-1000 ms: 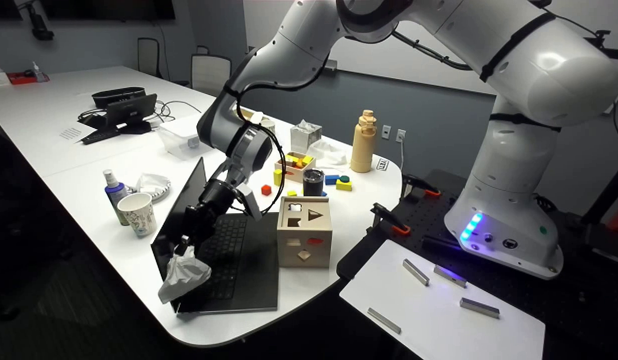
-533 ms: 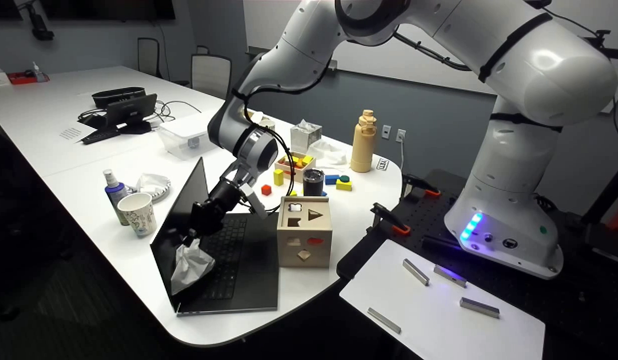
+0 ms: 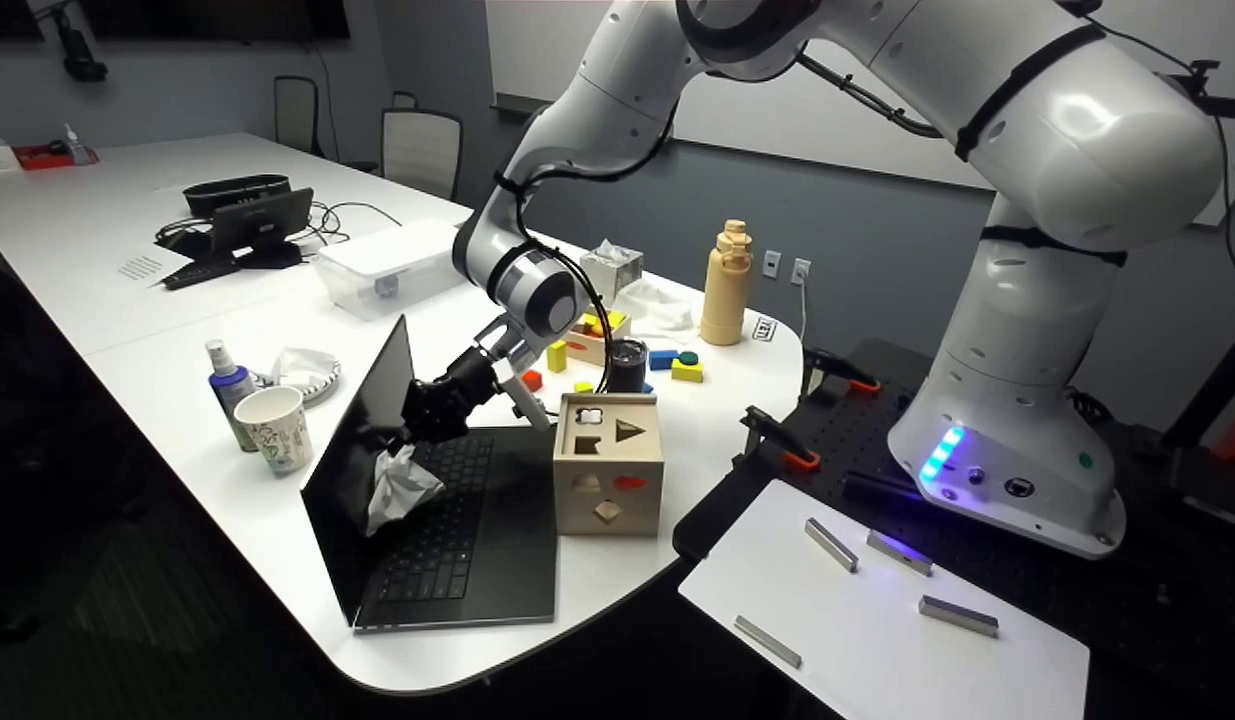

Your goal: Use a napkin to wipe the laptop screen

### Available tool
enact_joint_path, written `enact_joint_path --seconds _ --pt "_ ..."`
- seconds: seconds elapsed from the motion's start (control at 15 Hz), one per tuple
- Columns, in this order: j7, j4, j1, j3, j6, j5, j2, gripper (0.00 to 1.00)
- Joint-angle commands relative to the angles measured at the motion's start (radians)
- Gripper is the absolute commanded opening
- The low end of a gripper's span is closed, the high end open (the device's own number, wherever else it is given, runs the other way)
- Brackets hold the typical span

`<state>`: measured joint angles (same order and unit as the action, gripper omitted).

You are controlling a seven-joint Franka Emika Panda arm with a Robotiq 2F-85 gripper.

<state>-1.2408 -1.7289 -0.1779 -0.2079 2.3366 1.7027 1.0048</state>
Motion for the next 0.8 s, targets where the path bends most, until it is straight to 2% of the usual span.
enact_joint_path --seconds 0.0,0.27,0.73 --pt "-0.03 -0.049 -0.034 0.033 0.077 0.119 -0.058 0.0" --pt "-0.047 -0.057 -0.07 0.068 0.17 0.21 -0.089 0.0" --pt "-0.06 -0.074 -0.132 0.127 0.32 0.307 -0.158 0.0"
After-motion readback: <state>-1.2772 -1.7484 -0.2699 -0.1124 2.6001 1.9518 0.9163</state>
